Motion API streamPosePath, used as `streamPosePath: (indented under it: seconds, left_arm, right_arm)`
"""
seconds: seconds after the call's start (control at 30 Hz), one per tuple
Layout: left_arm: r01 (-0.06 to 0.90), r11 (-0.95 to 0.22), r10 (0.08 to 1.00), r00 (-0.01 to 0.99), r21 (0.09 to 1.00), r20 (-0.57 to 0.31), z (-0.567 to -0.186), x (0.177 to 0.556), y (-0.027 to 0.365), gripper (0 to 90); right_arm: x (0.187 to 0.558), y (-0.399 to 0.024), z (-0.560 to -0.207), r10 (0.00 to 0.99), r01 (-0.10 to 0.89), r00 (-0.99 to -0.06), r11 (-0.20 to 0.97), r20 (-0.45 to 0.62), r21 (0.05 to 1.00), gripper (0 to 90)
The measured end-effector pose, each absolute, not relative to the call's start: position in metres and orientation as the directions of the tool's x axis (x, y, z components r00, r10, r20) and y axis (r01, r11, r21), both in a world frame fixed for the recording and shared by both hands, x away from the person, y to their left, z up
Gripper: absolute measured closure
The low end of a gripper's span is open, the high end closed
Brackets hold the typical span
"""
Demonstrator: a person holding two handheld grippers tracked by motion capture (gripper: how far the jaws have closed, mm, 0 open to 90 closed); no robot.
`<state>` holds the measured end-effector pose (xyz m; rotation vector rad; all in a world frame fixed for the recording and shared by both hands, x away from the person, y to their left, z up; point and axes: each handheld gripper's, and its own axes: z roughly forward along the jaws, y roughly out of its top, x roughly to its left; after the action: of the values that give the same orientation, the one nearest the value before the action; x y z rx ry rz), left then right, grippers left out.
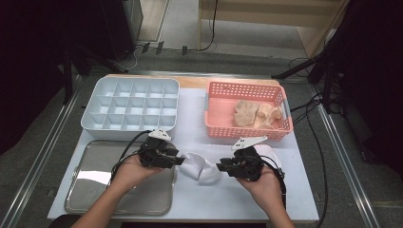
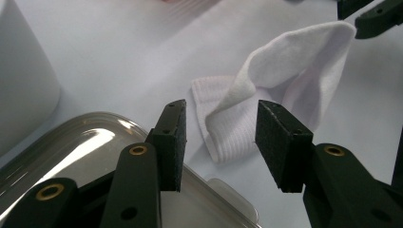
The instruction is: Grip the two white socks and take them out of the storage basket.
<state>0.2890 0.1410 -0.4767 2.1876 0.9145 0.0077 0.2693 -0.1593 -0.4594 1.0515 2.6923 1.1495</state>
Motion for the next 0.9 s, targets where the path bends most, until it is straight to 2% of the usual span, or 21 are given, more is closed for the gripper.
streamPosePath:
  seconds: [0.33,0.53,0.73,0.83,0.9]
  left_arm:
    - [0.609,-0.433,0.627,0.733,0.665,-0.264,-0.475,0.289,0.149,51.4]
    - [0.612,-0.425,0.633,0.727,0.667,-0.265,-0.475,0.287,0.153,50.6]
    - [0.618,-0.411,0.641,0.719,0.670,-0.269,-0.475,0.283,0.159,50.4]
    - [0.621,-0.406,0.647,0.713,0.670,-0.269,-0.475,0.281,0.162,50.4]
    - [0.621,-0.406,0.648,0.713,0.670,-0.268,-0.475,0.280,0.163,50.4]
  right_arm:
    - [0.267,-0.147,-0.461,0.567,0.552,-0.793,0.515,0.222,0.656,61.1]
    - [0.269,-0.135,-0.463,0.548,0.544,-0.804,0.525,0.229,0.654,59.4]
    - [0.275,-0.125,-0.467,0.539,0.543,-0.811,0.546,0.228,0.638,65.9]
    - [0.278,-0.123,-0.469,0.541,0.550,-0.809,0.554,0.232,0.625,79.9]
    - [0.281,-0.123,-0.469,0.547,0.558,-0.803,0.553,0.235,0.619,84.0]
